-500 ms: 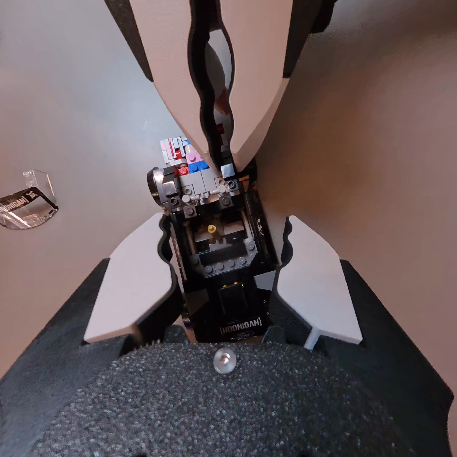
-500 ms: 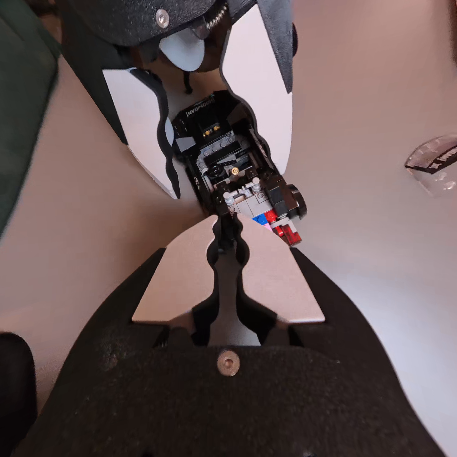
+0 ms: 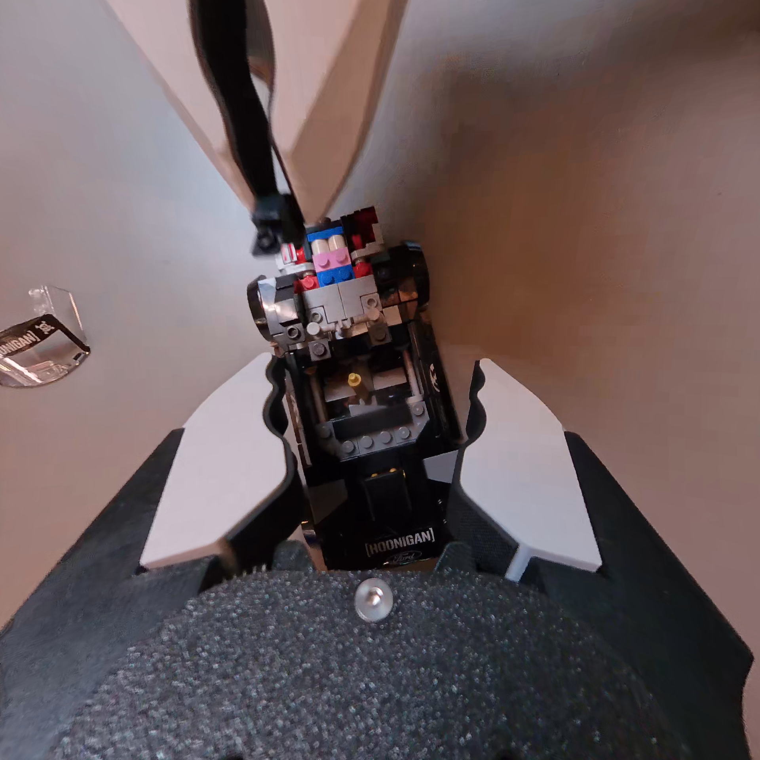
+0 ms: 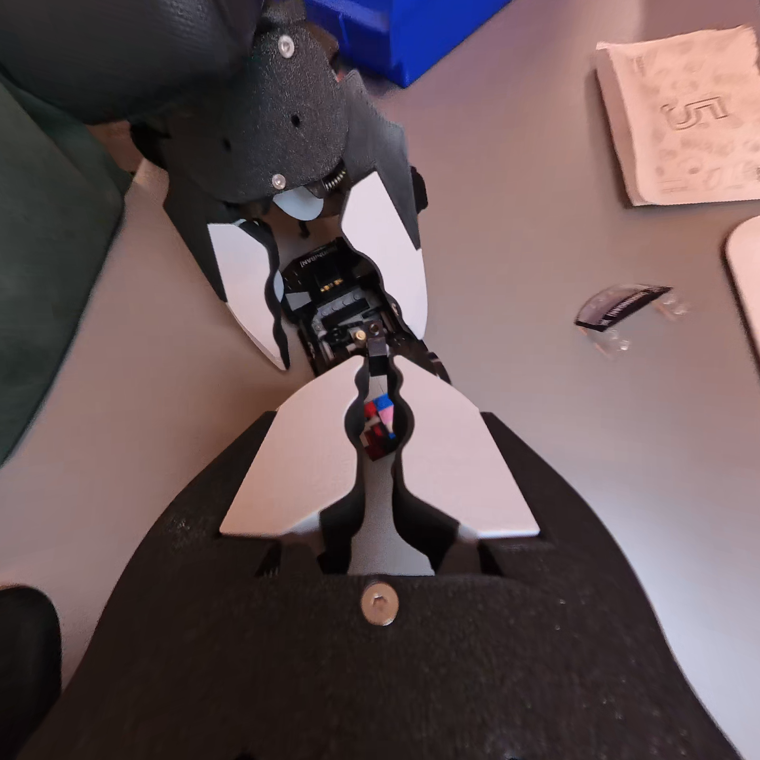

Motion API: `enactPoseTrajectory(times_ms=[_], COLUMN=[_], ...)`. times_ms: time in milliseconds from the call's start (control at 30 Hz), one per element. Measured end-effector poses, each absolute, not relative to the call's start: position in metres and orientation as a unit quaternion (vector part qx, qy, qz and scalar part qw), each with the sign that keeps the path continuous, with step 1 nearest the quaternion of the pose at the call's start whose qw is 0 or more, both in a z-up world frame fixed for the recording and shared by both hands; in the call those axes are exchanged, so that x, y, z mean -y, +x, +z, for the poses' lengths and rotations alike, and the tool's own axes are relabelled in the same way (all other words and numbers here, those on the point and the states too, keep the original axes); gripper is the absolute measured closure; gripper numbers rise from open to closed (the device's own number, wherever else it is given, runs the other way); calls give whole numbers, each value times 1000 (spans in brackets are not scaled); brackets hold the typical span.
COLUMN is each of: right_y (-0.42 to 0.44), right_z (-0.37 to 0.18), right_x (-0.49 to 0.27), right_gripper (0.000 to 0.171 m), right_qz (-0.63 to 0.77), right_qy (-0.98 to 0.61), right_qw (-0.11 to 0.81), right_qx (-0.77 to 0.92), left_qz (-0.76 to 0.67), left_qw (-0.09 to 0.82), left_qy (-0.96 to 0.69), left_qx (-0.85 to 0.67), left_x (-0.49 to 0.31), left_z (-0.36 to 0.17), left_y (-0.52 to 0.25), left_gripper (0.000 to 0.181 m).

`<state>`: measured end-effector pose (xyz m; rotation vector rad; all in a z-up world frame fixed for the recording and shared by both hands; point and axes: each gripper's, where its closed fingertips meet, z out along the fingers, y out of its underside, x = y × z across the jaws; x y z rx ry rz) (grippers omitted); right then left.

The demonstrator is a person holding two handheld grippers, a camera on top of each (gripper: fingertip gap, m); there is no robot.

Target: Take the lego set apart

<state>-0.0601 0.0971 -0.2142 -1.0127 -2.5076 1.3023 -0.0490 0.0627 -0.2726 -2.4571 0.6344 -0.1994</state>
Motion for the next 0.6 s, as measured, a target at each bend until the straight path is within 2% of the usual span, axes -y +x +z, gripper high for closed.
enactPoseTrajectory(times_ms=[167, 267, 467, 533, 600], right_y=[-44, -21, 16, 20, 21], right_z=[-213, -221, -265, -275, -271], right_x=[-102, -92, -71, -71, -67], right_gripper=[163, 163, 162, 150, 144], right_qz=[409, 383, 302, 275, 293], right_qy=[-325, -315, -322, -321, -324], right_qw=[105, 123, 137, 146, 130], right_qx=[846, 860, 887, 894, 890], left_qz=[-82, -83, -90, -89, -86], left_qw=[292, 292, 291, 291, 293], left_qy=[-920, -919, -917, -918, -919], left_qx=[-248, -251, -256, -253, -248], left_x=[-61, -59, -58, -59, -59], left_z=[-272, -271, -272, -272, -272], left_y=[-49, -55, -52, -52, -52], left_gripper=[95, 108, 100, 100, 102])
